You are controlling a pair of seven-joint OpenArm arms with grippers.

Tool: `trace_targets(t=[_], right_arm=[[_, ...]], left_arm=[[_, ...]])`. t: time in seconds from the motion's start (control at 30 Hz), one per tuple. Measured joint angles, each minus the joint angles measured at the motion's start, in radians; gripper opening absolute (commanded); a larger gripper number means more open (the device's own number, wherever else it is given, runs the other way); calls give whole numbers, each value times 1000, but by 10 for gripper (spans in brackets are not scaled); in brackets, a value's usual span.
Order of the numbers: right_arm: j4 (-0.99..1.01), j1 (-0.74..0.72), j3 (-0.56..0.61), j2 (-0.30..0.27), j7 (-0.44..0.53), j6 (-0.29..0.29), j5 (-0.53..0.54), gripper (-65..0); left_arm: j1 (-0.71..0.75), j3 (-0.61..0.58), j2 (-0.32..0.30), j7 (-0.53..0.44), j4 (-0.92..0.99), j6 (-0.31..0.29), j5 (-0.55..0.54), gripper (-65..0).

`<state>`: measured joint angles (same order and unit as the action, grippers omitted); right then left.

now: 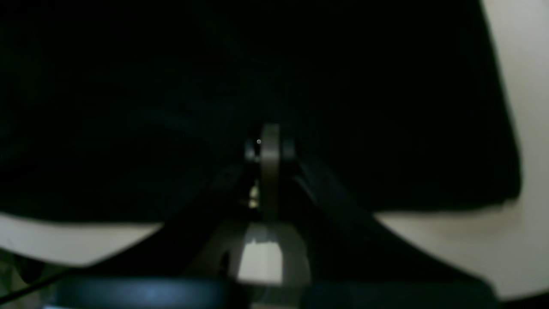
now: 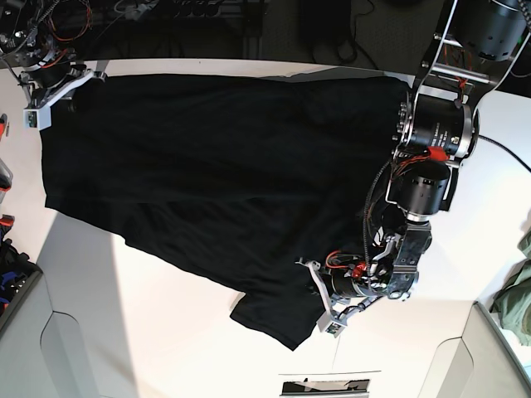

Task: Layout the t-shirt on the table in an organized manner, then fold the t-shirt properly
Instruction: 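Grasp the bunched shirt hem with the left gripper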

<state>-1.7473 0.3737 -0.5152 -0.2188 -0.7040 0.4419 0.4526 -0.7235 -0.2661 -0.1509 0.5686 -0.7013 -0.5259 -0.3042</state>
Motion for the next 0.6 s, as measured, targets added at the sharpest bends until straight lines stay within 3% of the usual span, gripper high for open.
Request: trace_targets(t=[0.07,0.13,0.23,0.37,0.53,0.6], right_arm=[[0,-20,0,0,0,0,0,-650],[0,-40,0,0,0,0,0,-650],[0,-61,0,-1,-8,0,0,-650],[0,-55,0,0,-48,1,0,-650],[0,-26,0,-3,-60,3,8,-650],[0,0,0,-2,-59,4,20,-650]], left_arm=[[34,0,7,18,-35,-63,-60,-650],[79,0,20,18,-38,-65,-53,-650],[148,0,36,-81,-32,-7,-27,-650],[133,2,65,-169,20,70,87,-650],[117,-21,101,-229,82,80,118,-650],[98,-53,105,-239,103,129,119,-650]])
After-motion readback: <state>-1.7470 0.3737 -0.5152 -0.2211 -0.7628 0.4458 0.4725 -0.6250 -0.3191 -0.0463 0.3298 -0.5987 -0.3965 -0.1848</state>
